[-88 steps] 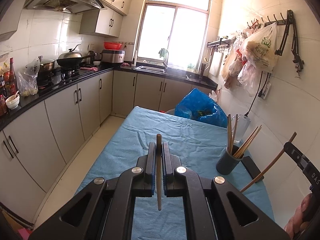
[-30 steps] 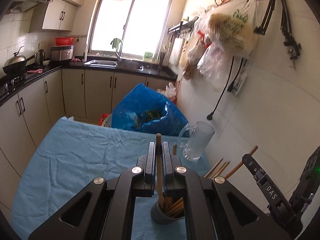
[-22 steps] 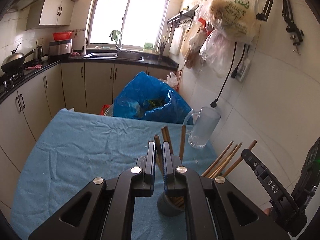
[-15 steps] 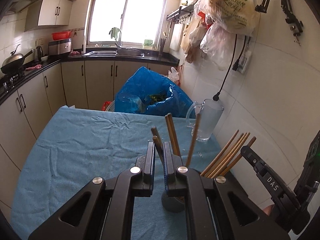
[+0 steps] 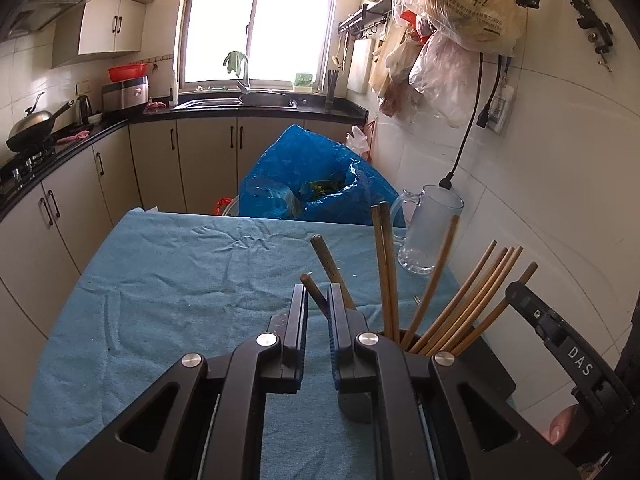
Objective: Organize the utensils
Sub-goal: 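Open the right gripper and withdraw it from the cup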
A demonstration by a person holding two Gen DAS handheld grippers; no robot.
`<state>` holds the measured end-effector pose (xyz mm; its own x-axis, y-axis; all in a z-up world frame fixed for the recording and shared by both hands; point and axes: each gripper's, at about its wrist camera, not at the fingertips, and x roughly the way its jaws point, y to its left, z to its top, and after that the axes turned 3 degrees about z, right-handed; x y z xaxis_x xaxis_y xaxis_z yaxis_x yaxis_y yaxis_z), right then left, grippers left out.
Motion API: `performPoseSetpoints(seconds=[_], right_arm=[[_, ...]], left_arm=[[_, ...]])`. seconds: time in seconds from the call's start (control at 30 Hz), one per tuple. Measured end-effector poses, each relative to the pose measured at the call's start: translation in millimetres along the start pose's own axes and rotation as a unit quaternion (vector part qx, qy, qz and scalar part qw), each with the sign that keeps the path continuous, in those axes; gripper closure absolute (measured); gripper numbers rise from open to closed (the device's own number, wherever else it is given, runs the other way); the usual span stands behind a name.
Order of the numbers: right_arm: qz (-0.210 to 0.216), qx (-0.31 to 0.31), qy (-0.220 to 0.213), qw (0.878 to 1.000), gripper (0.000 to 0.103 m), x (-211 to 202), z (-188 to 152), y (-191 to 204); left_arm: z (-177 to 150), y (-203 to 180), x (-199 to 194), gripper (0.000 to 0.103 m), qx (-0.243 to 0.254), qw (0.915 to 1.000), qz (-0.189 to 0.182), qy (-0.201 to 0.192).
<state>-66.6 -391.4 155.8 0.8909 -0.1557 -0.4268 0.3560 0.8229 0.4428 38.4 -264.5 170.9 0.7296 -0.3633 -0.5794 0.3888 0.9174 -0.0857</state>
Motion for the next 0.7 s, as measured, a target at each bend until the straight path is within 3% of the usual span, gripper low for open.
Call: performPoseSetpoints(seconds=[0.57,0.7], right_arm=[[0.011,-0.005,-0.010,1.000,0.094,-29,2,9],[0.006,-0.006,-0.014,1.000,0.090,-41,0,11]], left_arm=[[-5,2,-14,0.093,0.001,0.9999,0.010,-0.011],[-8,7,-23,0.089,-0.003,0.9998,0.015,-0.015]])
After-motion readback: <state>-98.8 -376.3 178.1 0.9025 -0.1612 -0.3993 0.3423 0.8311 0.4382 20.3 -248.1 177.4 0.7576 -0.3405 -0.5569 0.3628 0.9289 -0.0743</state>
